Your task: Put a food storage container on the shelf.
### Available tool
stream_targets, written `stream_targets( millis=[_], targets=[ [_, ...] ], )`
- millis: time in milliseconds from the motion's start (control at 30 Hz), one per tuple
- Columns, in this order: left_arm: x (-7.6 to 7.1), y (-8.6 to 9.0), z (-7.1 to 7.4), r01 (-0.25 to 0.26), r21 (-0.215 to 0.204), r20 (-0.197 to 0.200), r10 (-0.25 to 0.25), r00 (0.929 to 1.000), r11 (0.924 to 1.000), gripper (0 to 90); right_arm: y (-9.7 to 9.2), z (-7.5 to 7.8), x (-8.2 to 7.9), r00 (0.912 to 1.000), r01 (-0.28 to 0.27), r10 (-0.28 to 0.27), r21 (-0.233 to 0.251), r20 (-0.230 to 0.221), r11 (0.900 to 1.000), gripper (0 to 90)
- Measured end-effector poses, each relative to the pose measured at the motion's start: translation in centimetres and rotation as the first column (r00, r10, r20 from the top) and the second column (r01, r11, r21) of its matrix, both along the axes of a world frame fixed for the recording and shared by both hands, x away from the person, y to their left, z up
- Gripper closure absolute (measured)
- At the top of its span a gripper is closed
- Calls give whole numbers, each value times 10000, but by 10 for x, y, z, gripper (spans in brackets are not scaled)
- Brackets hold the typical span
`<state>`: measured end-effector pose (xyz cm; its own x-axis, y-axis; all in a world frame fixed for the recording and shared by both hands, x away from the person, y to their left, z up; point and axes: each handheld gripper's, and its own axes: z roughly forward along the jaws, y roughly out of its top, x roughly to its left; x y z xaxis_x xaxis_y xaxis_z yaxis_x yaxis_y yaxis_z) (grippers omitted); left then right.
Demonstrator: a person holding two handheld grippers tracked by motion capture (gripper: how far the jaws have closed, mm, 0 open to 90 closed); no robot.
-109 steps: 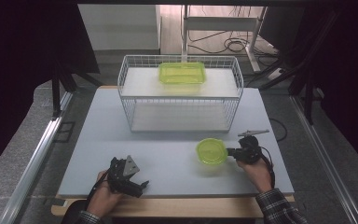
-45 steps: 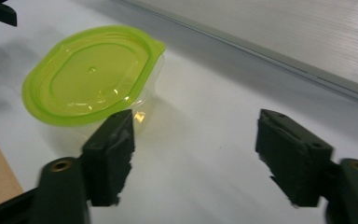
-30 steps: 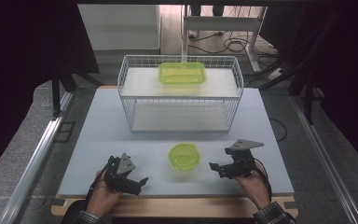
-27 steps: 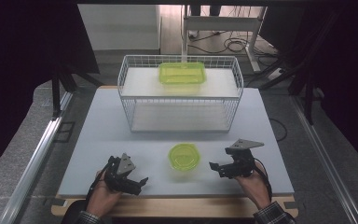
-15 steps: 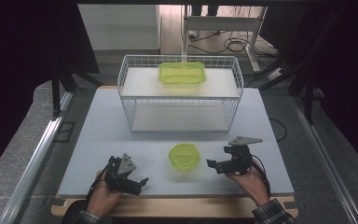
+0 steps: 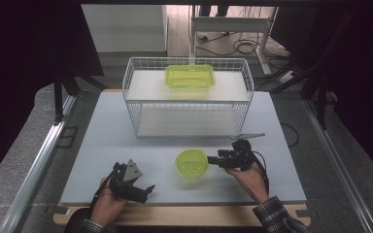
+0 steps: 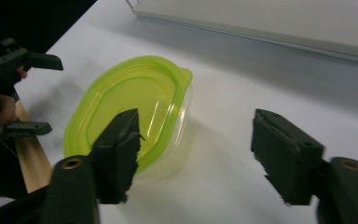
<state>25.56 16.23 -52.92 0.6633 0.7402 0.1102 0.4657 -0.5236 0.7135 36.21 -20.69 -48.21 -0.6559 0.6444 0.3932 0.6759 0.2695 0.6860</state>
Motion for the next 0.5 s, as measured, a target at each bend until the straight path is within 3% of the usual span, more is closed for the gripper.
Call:
stream_targets(
  millis=[233,500],
  targets=[
    [0,0,0,3,23,-15,-3,10000,10000,5,11,-4,13,9978,-190,207,271,-630,9995,503],
    [0,1,0,16,35,-19,-16,10000,10000,5,19,-11,21,9883,-280,347,467,-1487,9985,620]
  ],
)
